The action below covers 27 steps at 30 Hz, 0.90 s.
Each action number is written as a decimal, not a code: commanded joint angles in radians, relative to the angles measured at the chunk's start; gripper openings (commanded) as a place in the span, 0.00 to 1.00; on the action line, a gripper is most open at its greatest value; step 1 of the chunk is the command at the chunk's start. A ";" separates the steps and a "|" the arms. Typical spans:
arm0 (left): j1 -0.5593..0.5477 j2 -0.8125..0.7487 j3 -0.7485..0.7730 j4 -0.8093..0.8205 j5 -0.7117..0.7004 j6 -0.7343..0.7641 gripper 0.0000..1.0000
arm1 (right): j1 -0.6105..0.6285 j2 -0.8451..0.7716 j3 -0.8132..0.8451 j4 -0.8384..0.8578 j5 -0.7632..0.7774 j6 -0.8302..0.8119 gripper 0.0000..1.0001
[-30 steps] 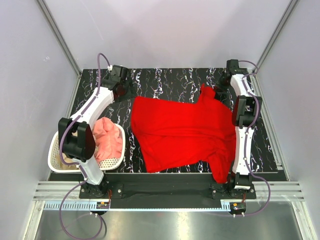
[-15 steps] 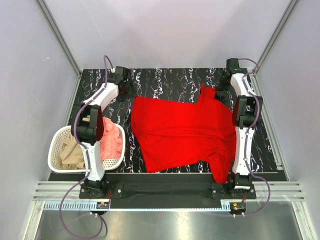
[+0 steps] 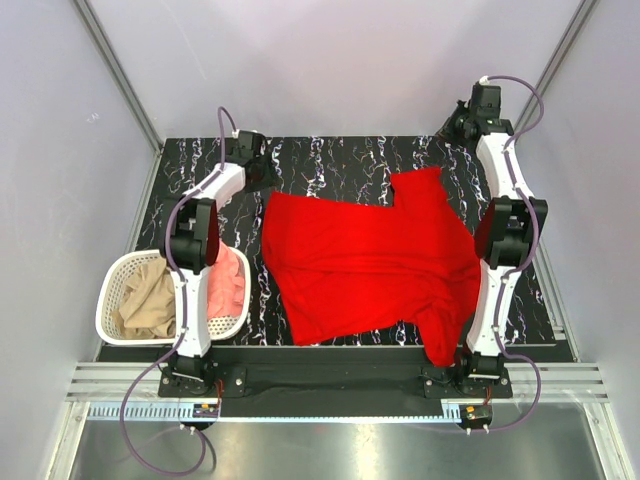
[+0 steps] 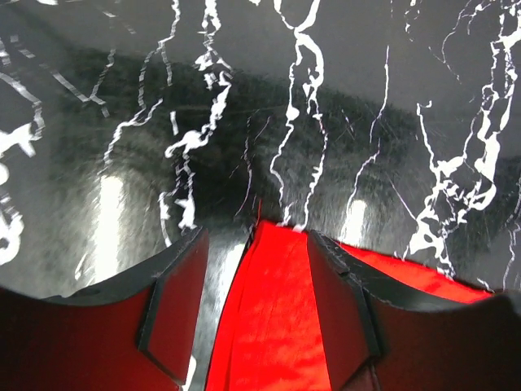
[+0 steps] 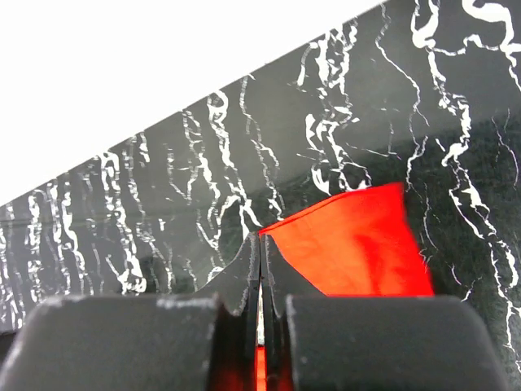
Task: Fold and stack the t-shirts
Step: Flatten the tshirt out
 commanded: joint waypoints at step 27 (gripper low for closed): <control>-0.030 0.105 0.089 -0.005 0.021 -0.015 0.47 | -0.014 0.179 0.161 -0.267 0.163 -0.049 0.59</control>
